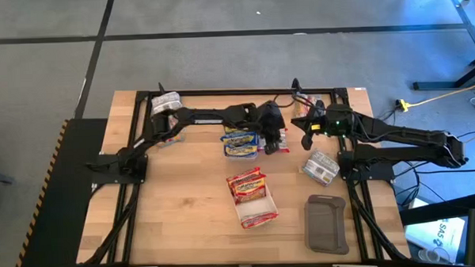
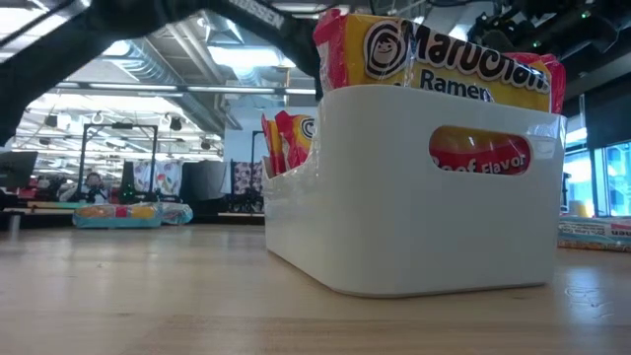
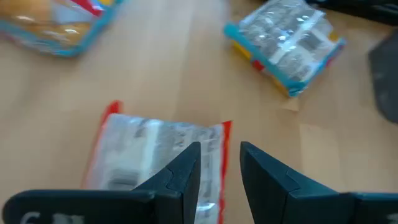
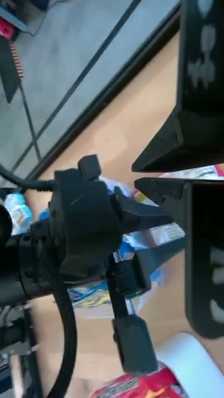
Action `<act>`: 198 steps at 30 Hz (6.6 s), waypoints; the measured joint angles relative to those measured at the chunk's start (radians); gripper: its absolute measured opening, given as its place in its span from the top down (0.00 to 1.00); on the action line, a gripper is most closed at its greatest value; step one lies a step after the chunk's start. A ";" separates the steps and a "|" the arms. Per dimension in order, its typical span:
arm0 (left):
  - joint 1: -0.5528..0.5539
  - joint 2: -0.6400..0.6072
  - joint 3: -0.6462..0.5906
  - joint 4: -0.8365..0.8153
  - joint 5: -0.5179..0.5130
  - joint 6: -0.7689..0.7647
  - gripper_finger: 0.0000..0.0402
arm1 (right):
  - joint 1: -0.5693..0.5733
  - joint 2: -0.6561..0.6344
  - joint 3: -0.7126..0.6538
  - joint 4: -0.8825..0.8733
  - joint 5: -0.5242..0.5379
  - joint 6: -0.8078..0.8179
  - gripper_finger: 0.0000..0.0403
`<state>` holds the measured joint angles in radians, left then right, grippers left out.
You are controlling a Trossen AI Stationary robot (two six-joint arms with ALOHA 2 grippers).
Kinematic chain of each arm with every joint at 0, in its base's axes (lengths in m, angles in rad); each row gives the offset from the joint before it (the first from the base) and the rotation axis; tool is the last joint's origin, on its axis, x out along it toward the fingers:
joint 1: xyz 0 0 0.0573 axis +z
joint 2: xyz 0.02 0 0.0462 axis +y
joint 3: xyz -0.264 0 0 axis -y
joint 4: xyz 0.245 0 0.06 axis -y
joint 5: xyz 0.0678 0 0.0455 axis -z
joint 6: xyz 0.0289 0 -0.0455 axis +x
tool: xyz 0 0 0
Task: Sort Maruchan noodles
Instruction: Put the red noodle pack into the white bin
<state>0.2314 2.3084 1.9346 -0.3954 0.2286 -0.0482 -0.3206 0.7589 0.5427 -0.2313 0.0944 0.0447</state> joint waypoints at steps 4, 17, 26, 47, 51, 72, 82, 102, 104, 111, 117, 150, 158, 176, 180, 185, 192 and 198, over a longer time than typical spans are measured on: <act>-0.001 0.052 0.013 0.008 0.046 -0.026 0.74 | 0.000 0.009 -0.019 0.004 0.000 0.001 0.99; 0.030 0.078 0.013 -0.014 -0.139 -0.020 0.74 | 0.000 0.009 -0.036 0.006 -0.009 0.009 0.99; 0.039 0.088 0.013 -0.006 -0.316 -0.021 0.74 | 0.000 0.009 -0.036 0.006 -0.009 0.029 0.99; 0.008 0.092 0.002 0.034 -0.268 0.086 0.74 | 0.000 0.009 -0.036 0.002 -0.009 0.029 0.99; 0.048 0.094 0.001 0.048 -0.343 0.080 0.74 | 0.000 0.009 -0.036 0.001 -0.009 0.036 0.99; 0.144 0.055 0.153 -0.131 -0.142 -0.104 0.75 | 0.000 0.010 -0.036 0.004 -0.009 0.037 0.99; 0.110 0.023 0.150 -0.232 -0.165 -0.018 0.76 | 0.000 0.056 -0.036 0.029 0.002 0.046 0.99; 0.011 -0.885 -0.883 0.228 -0.355 -0.060 0.76 | -0.101 0.830 0.131 0.222 -0.050 0.193 0.99; -0.005 -0.949 -0.975 0.260 -0.381 -0.100 0.76 | -0.121 0.894 0.170 0.219 -0.042 0.194 0.99; -0.054 -1.074 -1.165 0.373 -0.447 -0.126 0.76 | -0.183 1.026 0.411 0.205 -0.032 0.161 0.99; -0.077 -1.075 -1.199 0.384 -0.452 -0.126 0.76 | -0.190 1.039 0.625 -0.089 -0.004 0.060 0.99; -0.086 -1.070 -1.202 0.410 -0.468 -0.026 0.76 | -0.278 1.183 0.842 -0.147 -0.386 -0.100 0.99; 0.146 -0.937 -1.127 0.451 -0.366 -0.026 0.76 | -0.267 1.003 0.705 -0.119 -0.364 -0.128 0.99; 0.517 -0.183 -0.345 0.056 0.363 0.087 0.76 | -0.194 0.960 0.425 0.101 -0.424 -0.079 0.99; 0.534 -0.120 -0.307 0.027 0.384 0.085 0.76 | -0.194 0.960 0.424 0.104 -0.398 -0.078 0.99; 0.554 -0.081 -0.307 -0.012 0.348 0.085 0.76 | -0.194 0.960 0.424 0.107 -0.393 -0.077 0.99; 0.553 -0.086 -0.302 -0.094 0.224 0.088 0.76 | -0.195 0.960 0.424 0.110 -0.394 -0.077 0.99; 0.558 -0.170 -0.306 -0.312 -0.066 0.092 0.76 | -0.195 0.959 0.424 0.107 -0.394 -0.077 0.99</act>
<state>0.7896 2.1383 1.6282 -0.7075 0.1622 0.0433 -0.5156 1.7184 0.9665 -0.1238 -0.2993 -0.0319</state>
